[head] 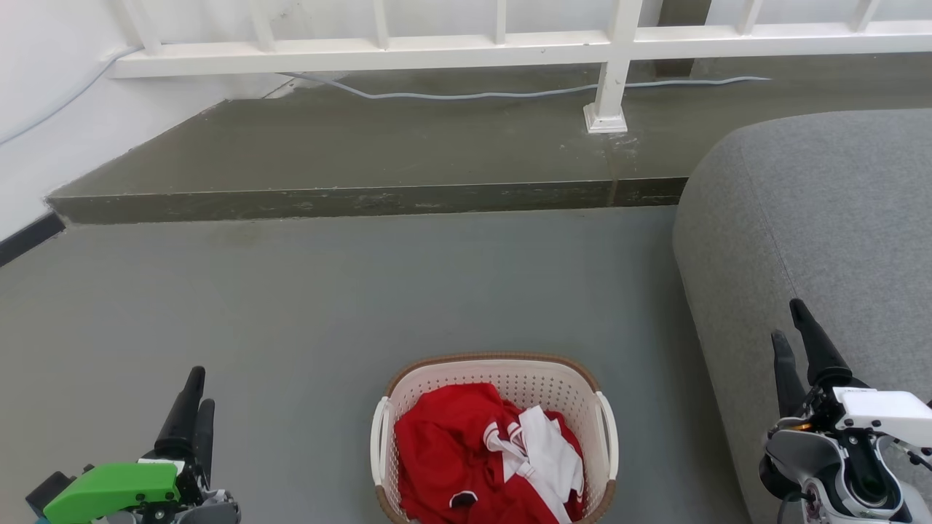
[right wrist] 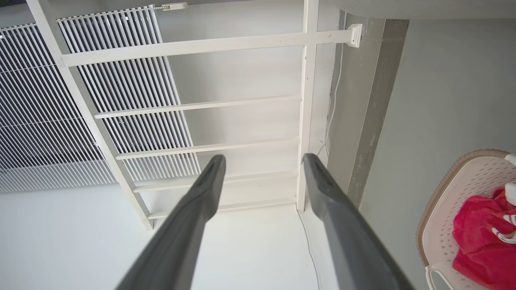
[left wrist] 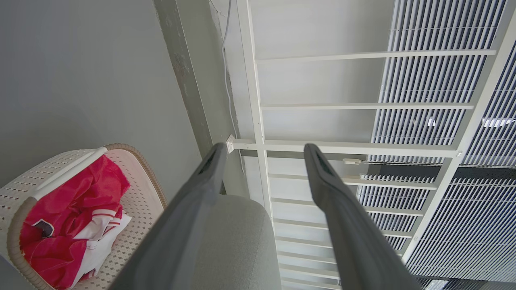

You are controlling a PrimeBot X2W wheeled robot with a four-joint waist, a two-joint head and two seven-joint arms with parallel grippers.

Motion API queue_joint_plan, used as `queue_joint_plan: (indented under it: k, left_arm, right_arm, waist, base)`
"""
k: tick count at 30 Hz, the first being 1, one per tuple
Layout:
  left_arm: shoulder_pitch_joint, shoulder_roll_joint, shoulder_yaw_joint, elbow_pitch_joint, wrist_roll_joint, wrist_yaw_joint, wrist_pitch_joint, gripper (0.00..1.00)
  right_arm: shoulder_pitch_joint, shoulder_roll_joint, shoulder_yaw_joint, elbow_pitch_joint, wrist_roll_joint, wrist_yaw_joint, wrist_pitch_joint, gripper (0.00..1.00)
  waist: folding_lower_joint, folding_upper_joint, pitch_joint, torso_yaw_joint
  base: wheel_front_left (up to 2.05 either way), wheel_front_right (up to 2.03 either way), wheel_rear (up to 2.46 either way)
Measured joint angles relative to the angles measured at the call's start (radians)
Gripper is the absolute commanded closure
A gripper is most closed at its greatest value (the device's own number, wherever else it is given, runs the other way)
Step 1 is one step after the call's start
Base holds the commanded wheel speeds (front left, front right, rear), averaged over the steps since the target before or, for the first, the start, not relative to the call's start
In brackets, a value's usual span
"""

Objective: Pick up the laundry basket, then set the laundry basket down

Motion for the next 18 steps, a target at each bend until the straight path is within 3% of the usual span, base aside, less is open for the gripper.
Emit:
queue_joint_plan:
  k: [11, 18]
  left_arm:
    - [0.000, 0.001, -0.017, -0.032, 0.019, 0.000, -0.033, 0.00]
    - [-0.001, 0.019, -0.046, -0.051, 0.086, 0.000, -0.064, 0.00]
  right_arm:
    - [-0.001, -0.002, 0.035, -0.031, -0.023, 0.000, -0.030, 0.00]
    - [-0.003, -0.023, 0.073, -0.036, -0.083, 0.000, -0.058, 0.00]
  waist:
    - [0.0000, 0.0000, 0.001, 0.000]
    - [0.0000, 0.0000, 0.003, -0.001]
  base:
    - [0.00, 0.00, 0.00]
    - [0.00, 0.00, 0.00]
